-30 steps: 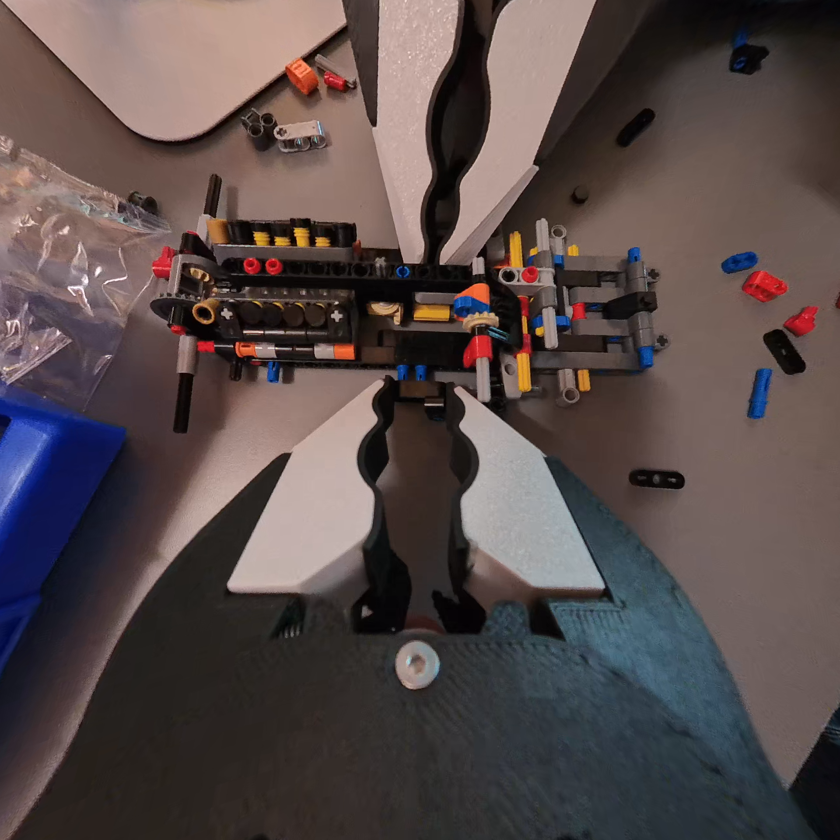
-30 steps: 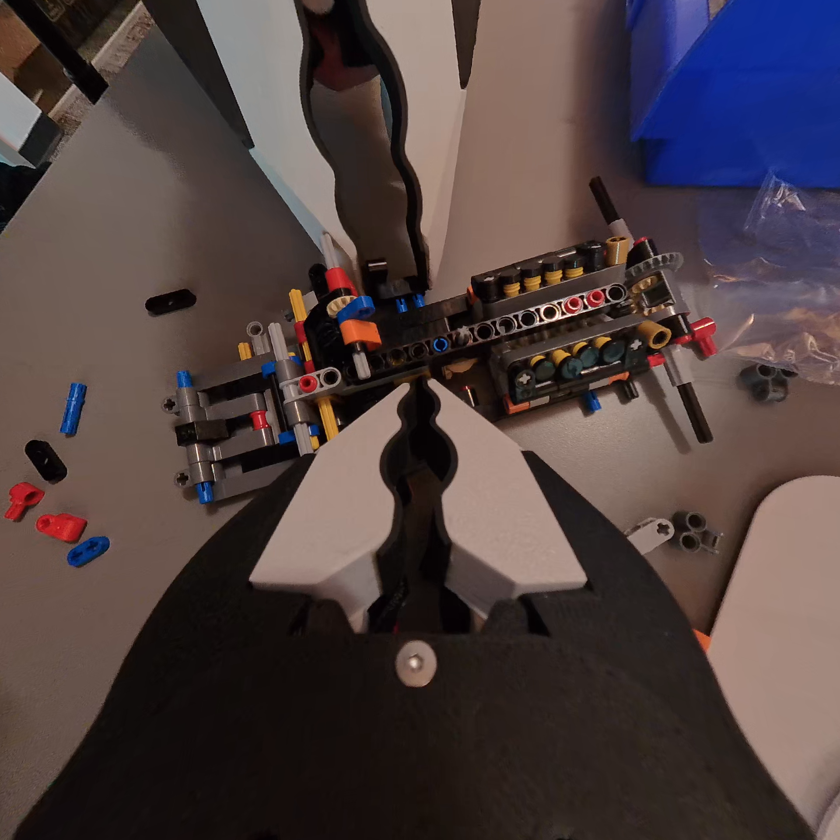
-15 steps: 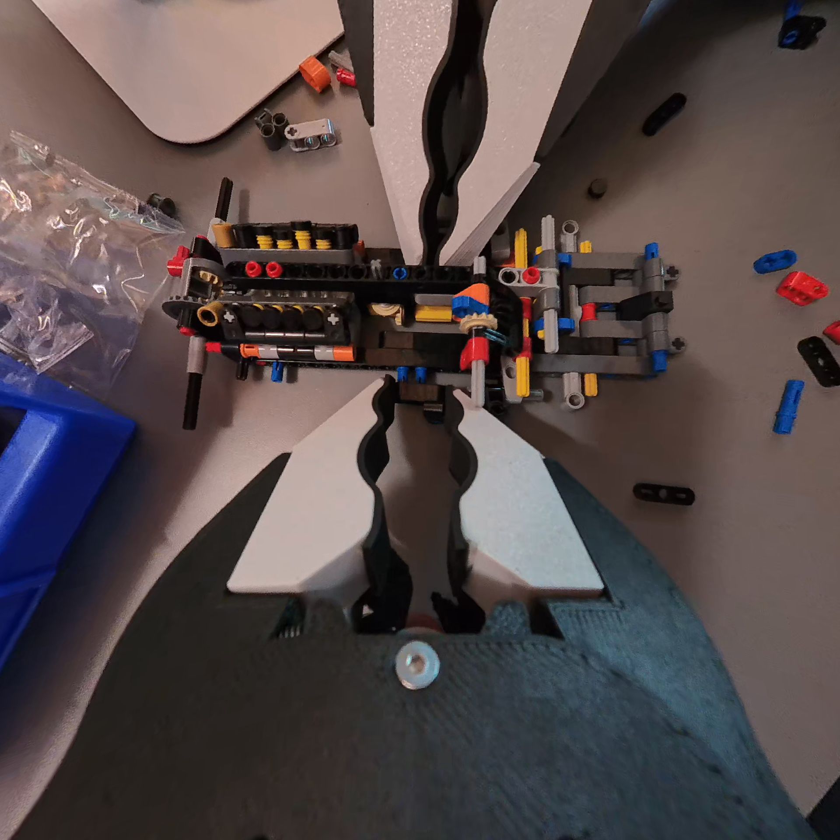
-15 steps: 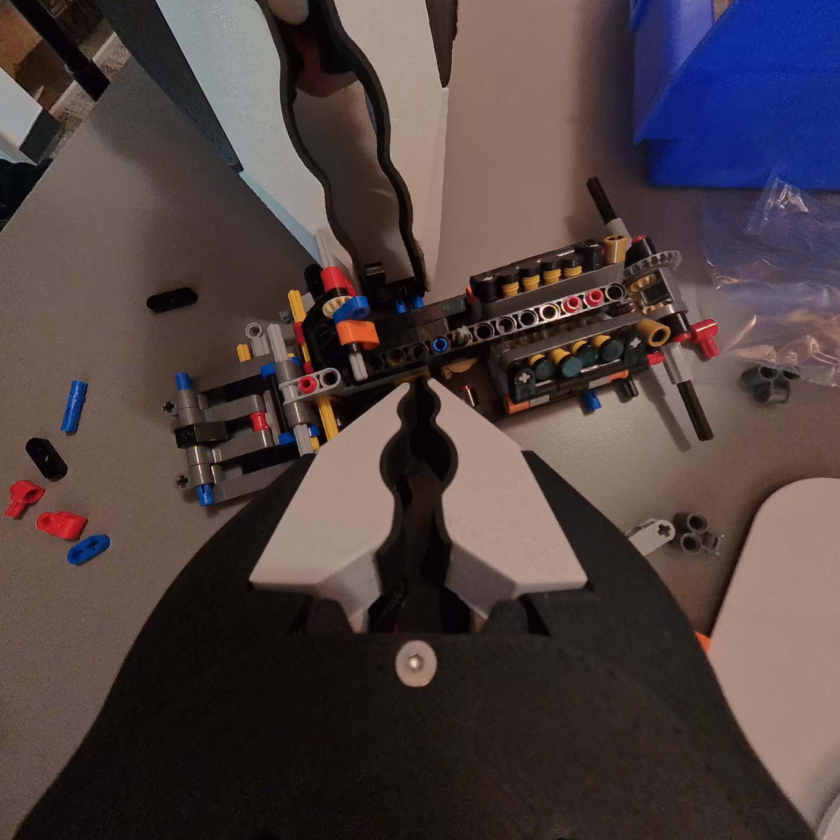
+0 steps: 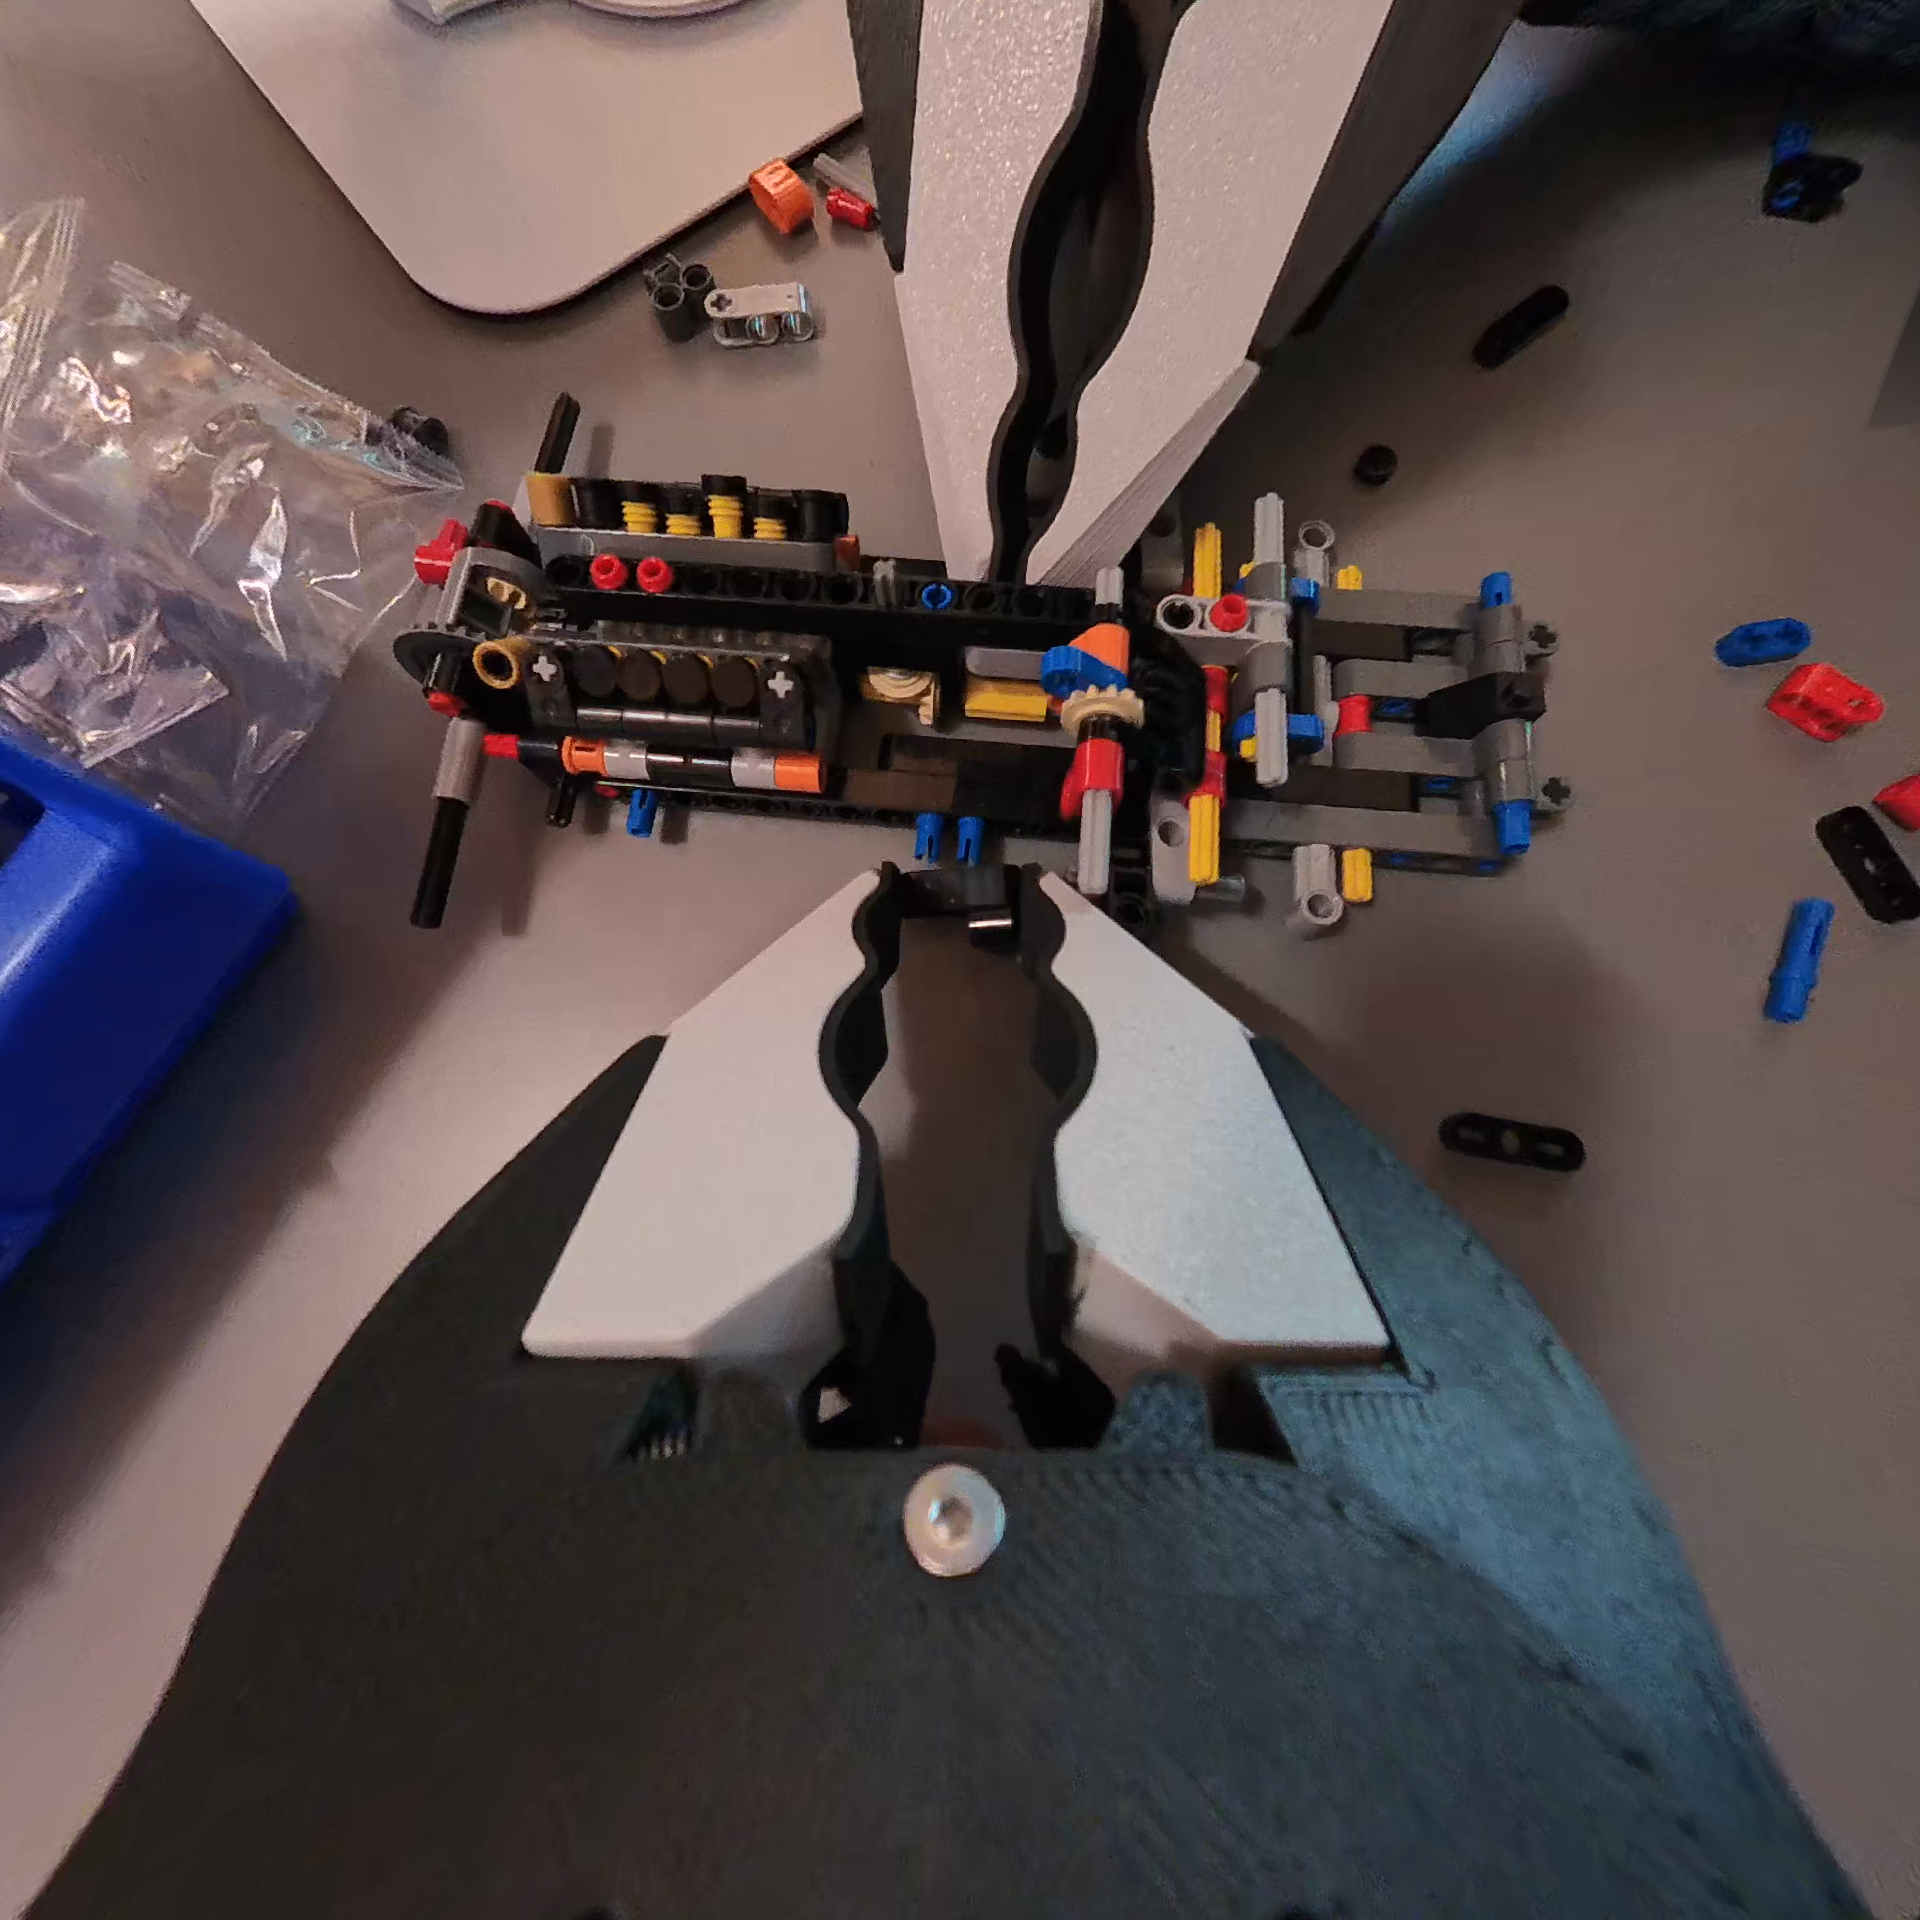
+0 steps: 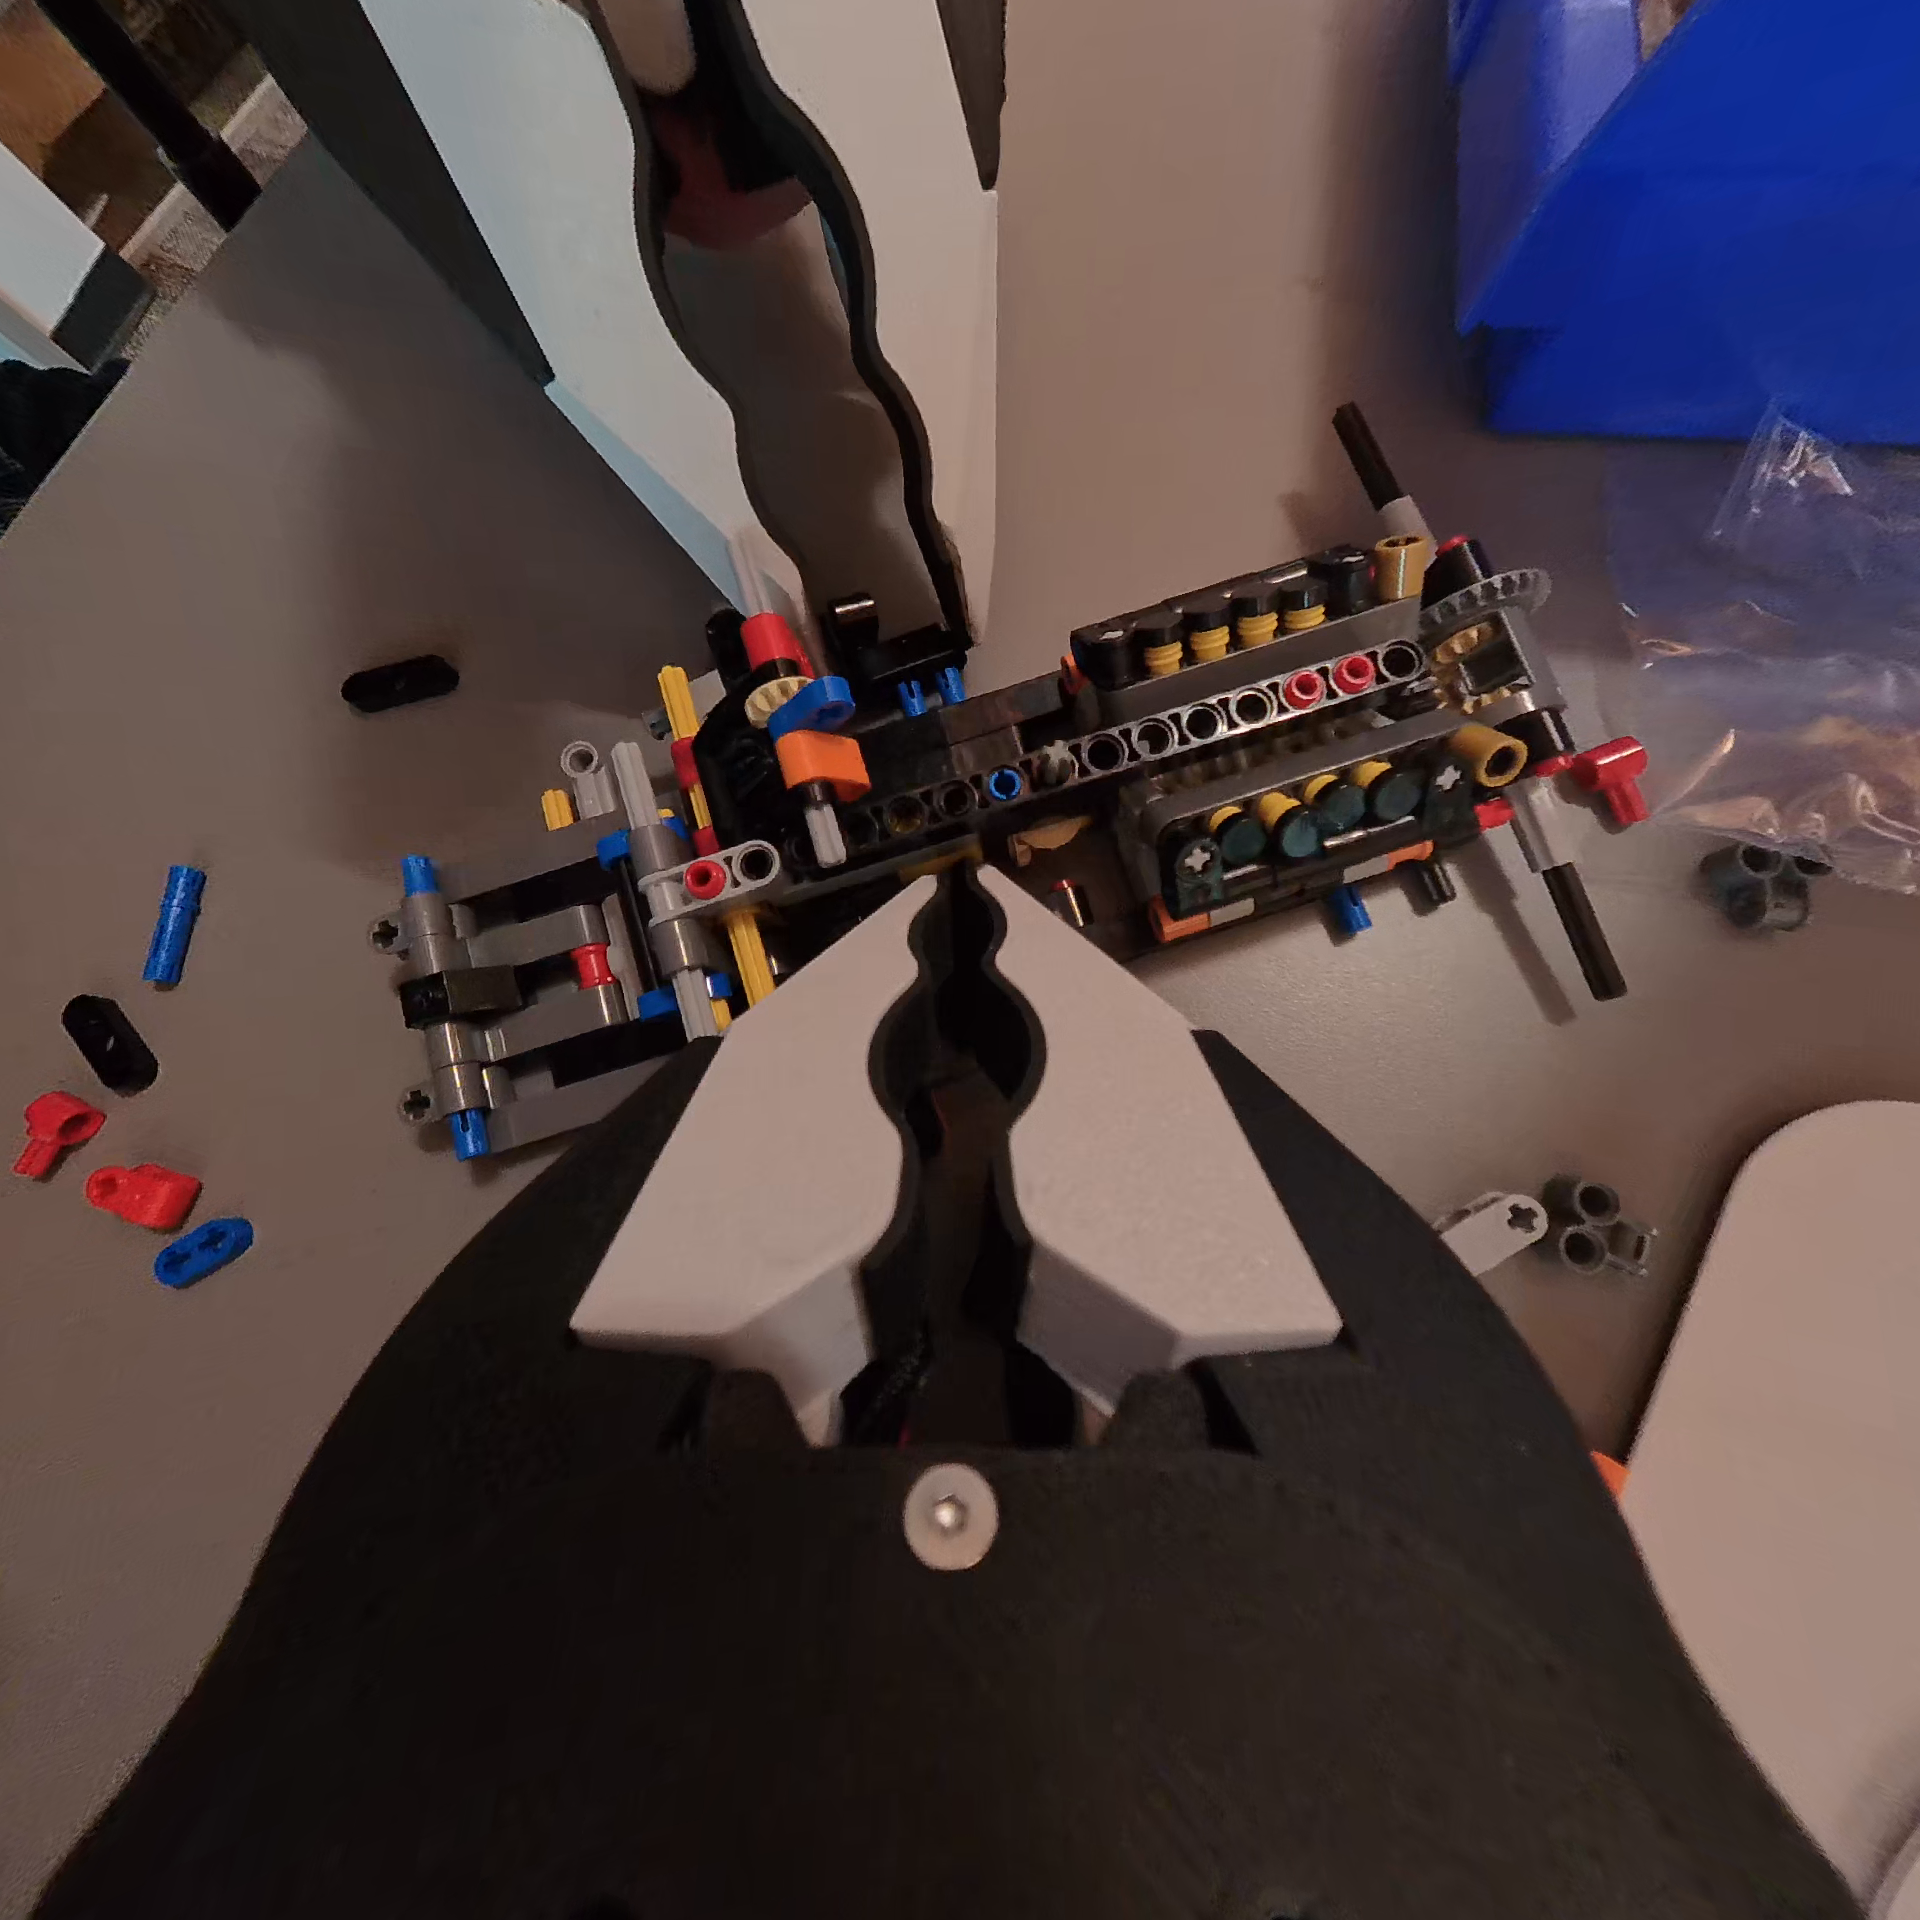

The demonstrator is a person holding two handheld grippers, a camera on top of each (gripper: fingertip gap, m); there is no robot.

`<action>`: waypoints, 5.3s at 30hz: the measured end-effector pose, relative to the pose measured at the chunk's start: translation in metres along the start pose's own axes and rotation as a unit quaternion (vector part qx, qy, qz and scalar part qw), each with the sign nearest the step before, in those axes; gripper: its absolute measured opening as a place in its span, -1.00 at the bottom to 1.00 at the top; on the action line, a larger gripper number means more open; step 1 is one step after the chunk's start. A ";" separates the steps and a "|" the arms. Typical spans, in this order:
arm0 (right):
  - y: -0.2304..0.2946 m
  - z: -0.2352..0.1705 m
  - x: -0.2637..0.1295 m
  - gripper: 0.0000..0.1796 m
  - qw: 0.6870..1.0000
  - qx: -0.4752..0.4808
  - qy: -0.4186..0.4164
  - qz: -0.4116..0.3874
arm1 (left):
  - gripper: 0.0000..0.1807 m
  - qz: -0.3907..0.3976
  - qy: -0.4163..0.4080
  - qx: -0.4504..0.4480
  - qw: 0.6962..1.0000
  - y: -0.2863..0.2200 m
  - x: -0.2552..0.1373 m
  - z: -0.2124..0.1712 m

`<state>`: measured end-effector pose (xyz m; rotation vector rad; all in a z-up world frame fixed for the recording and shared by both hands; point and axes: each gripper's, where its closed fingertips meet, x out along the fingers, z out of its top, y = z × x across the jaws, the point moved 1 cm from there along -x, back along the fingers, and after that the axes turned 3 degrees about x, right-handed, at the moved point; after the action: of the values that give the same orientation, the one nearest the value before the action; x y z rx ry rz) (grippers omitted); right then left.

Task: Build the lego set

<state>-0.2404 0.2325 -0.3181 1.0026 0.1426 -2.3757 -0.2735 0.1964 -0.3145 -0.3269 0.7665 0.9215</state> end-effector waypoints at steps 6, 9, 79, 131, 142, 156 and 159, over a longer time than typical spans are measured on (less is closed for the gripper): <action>0.001 0.001 0.000 -1.00 1.000 -0.008 -0.001 0.001 | -0.63 -0.026 -0.030 -0.012 0.999 -0.002 -0.011 -0.007; 0.000 0.003 -0.005 -0.99 1.000 0.002 -0.009 0.006 | -0.55 -0.029 -0.040 0.008 0.999 0.001 -0.020 -0.007; 0.037 0.047 0.032 -0.94 0.960 0.091 0.039 -0.263 | -0.63 -0.085 -0.021 0.120 0.989 0.056 0.016 0.048; 0.068 0.065 0.039 -0.83 0.966 0.094 0.008 -0.242 | -0.72 -0.024 -0.094 0.062 0.993 0.053 -0.026 0.043; 0.052 0.055 0.049 -0.87 0.966 0.047 0.079 -0.243 | -0.69 -0.027 -0.087 0.082 0.992 0.059 -0.019 0.041; 0.064 0.050 0.046 -0.95 0.967 0.017 0.102 -0.235 | -0.76 -0.087 0.030 0.086 0.992 0.059 0.009 0.013; 0.076 0.043 0.036 -0.95 0.970 0.040 0.088 -0.223 | -0.79 -0.080 0.027 0.055 0.995 0.053 0.006 0.009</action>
<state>-0.2478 0.1397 -0.3036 1.3364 0.3764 -2.7052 -0.3106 0.2357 -0.3096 -0.3138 0.8253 0.7192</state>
